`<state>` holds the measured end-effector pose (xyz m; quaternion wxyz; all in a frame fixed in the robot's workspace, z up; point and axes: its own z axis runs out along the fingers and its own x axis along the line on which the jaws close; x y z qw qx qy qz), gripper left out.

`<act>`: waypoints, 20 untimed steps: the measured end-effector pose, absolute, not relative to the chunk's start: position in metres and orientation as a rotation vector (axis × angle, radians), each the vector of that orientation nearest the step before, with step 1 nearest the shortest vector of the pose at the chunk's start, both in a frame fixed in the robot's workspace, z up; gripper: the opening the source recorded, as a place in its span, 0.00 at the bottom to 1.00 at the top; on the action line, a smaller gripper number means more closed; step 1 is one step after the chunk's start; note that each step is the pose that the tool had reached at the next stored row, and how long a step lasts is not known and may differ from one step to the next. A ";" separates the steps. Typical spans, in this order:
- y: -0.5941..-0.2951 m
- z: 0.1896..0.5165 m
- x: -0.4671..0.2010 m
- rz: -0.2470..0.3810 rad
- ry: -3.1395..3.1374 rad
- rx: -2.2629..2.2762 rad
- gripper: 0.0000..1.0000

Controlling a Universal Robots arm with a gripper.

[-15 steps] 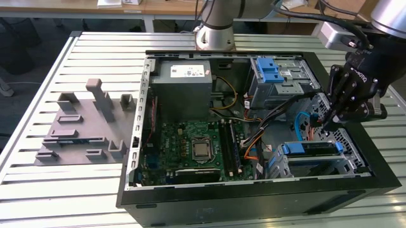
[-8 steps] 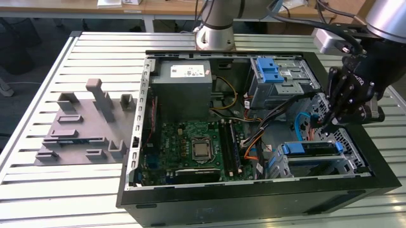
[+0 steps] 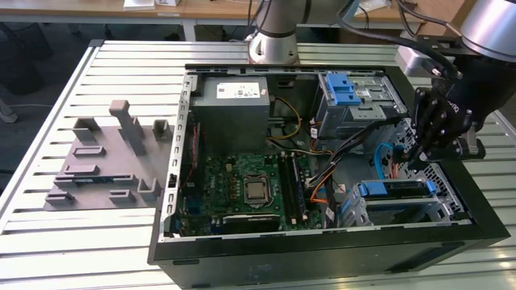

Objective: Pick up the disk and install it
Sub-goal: 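Insert the first disk wire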

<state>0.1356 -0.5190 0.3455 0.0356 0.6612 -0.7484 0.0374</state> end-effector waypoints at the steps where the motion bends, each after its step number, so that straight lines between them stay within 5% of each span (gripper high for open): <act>1: -0.520 0.345 0.135 0.117 -2.297 2.036 0.16; 20: -0.538 0.339 0.126 0.106 -2.254 2.121 0.16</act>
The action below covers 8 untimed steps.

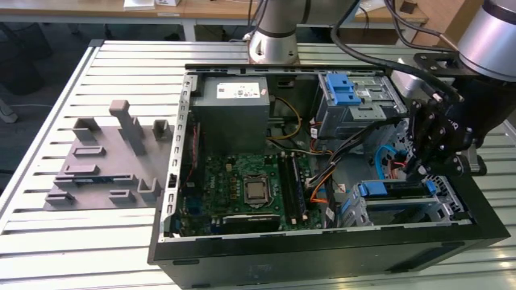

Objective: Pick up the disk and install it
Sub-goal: 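Insert the first disk wire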

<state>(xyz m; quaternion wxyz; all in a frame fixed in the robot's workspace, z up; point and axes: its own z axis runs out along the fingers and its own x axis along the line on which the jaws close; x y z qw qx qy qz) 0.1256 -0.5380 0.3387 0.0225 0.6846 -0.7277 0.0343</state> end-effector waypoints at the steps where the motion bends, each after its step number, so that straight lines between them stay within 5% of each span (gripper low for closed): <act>1: -0.539 0.338 0.125 0.100 -2.258 2.124 0.16; 8: -0.546 0.337 0.123 0.037 -2.286 2.166 0.16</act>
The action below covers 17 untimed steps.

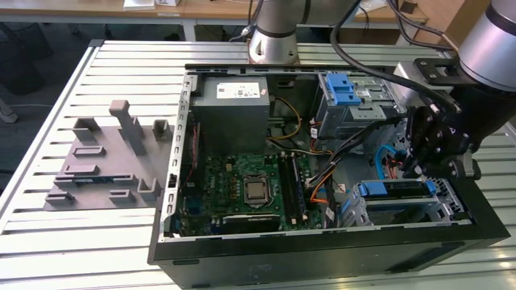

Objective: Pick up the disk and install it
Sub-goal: 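Insert the first disk wire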

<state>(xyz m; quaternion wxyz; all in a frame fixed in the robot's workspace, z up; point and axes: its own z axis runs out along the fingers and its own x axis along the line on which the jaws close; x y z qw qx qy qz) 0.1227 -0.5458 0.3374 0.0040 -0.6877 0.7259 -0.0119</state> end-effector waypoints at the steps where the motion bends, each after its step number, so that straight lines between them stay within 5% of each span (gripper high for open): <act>1: -0.547 0.337 0.123 -0.038 2.268 -2.161 0.16; 17: -0.554 0.333 0.121 -0.043 2.206 -2.217 0.16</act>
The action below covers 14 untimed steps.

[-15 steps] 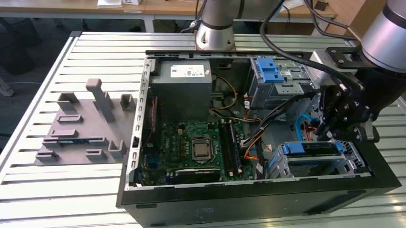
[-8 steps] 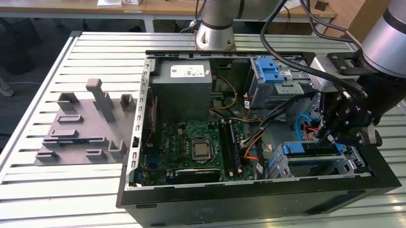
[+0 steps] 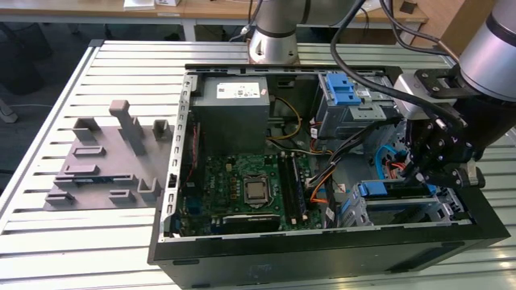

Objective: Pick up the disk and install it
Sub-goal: 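Insert the first disk wire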

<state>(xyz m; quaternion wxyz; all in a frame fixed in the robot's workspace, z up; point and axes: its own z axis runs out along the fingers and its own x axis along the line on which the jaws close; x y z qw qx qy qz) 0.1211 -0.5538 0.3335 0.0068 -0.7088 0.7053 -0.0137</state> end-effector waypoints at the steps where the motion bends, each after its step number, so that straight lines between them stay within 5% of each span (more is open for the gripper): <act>1: -0.554 0.333 0.121 -0.043 2.207 -2.216 0.16; 14: -0.554 0.335 0.121 -0.043 2.224 -2.200 0.16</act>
